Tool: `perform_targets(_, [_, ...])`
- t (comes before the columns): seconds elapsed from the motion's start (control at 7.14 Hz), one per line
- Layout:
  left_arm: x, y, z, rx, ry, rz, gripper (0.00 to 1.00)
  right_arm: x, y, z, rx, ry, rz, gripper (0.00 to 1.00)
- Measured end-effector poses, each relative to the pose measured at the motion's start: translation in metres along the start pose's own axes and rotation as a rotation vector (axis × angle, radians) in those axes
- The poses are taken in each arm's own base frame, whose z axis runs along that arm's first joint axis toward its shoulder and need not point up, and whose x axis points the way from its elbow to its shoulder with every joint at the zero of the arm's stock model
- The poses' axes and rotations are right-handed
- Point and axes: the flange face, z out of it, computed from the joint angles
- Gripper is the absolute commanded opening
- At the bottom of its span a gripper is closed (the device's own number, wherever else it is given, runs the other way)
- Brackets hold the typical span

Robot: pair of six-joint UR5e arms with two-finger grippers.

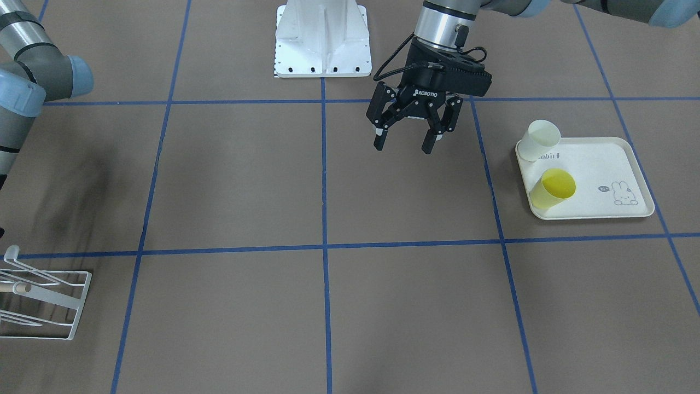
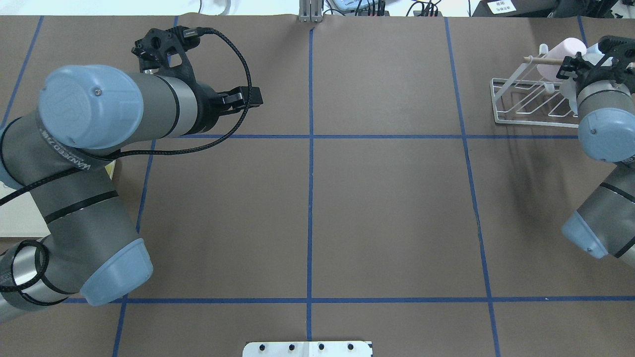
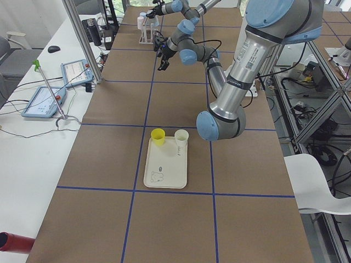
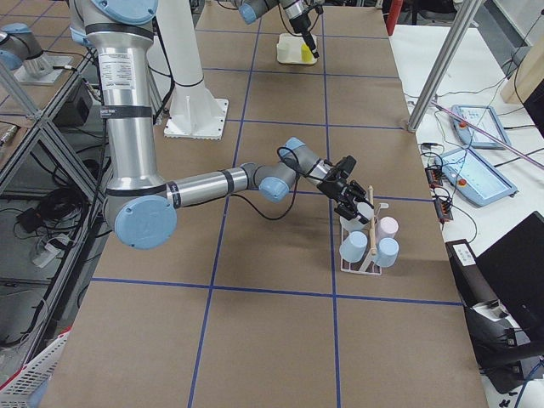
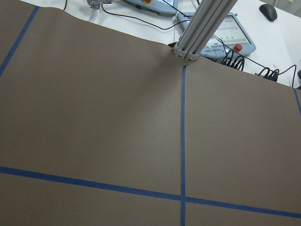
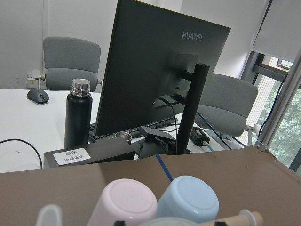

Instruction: Transfer IKEA cup to right arm and place on rack

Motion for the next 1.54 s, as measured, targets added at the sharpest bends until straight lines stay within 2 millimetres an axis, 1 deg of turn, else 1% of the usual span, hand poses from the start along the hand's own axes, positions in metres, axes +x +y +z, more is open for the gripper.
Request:
perform_targets(0.14, [0.0, 0.0, 0.0, 0.0, 0.0, 0.0, 1.0, 0.001, 0.001, 0.001, -0.001, 0.003, -0.002, 0.99])
perform_targets(0.84, [0.0, 0.0, 0.0, 0.0, 0.0, -0.001, 1.0, 0.005, 0.002, 0.006, 0.024, 0.016, -0.008, 1.0])
perform_targets(1.26, [-0.002, 0.0, -0.001, -0.012, 0.001, 0.002, 1.0, 0.005, -0.011, -0.002, 0.056, -0.06, -0.013, 1.0])
perform_targets(1.4, [-0.008, -0.004, -0.003, -0.029, -0.002, 0.002, 1.0, 0.002, -0.017, -0.008, 0.055, -0.087, 0.0, 1.0])
perform_targets(1.54, [-0.021, -0.016, -0.009, -0.048, -0.012, 0.006, 1.0, -0.002, -0.024, -0.018, 0.041, -0.123, 0.018, 1.0])
